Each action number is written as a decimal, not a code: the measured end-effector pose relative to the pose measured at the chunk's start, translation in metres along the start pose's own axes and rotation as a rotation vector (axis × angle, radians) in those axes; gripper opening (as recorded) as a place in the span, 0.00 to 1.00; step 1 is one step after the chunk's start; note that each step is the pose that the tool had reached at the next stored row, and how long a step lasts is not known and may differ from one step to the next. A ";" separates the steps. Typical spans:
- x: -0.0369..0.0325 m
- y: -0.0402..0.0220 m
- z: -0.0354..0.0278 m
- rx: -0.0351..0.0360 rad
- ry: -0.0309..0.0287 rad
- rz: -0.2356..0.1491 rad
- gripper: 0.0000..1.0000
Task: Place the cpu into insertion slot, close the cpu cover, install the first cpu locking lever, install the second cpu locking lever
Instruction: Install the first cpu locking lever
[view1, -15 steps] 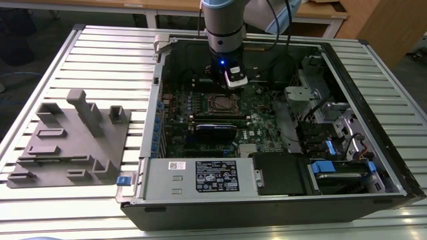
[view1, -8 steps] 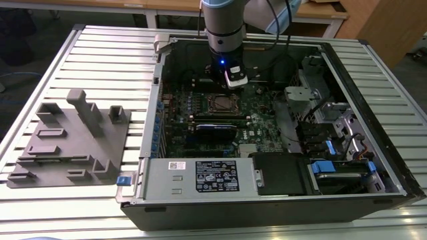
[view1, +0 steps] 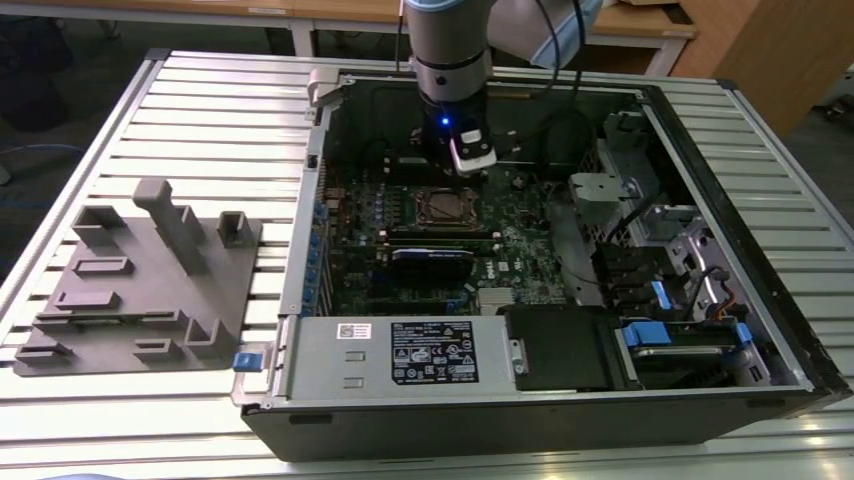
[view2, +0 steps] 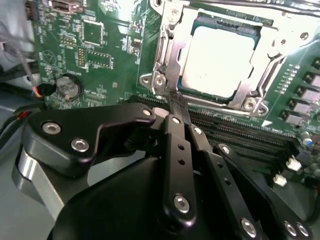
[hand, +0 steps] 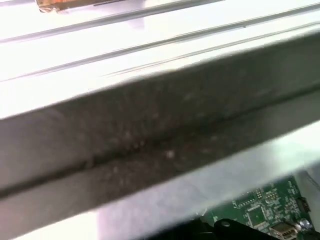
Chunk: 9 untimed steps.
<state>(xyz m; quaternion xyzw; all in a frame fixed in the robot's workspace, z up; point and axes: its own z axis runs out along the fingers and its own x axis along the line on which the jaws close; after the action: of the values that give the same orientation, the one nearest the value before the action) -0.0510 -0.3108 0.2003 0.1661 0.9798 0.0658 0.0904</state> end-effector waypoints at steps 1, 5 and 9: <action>-0.0004 0.0004 -0.0023 -0.0002 -0.0001 0.000 0.11; -0.0014 0.0015 -0.0093 -0.0002 -0.0001 0.000 0.11; -0.0020 0.0021 -0.0126 -0.0004 -0.0001 0.000 0.11</action>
<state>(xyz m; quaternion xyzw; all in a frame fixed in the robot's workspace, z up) -0.0510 -0.3107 0.2132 0.1661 0.9797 0.0660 0.0905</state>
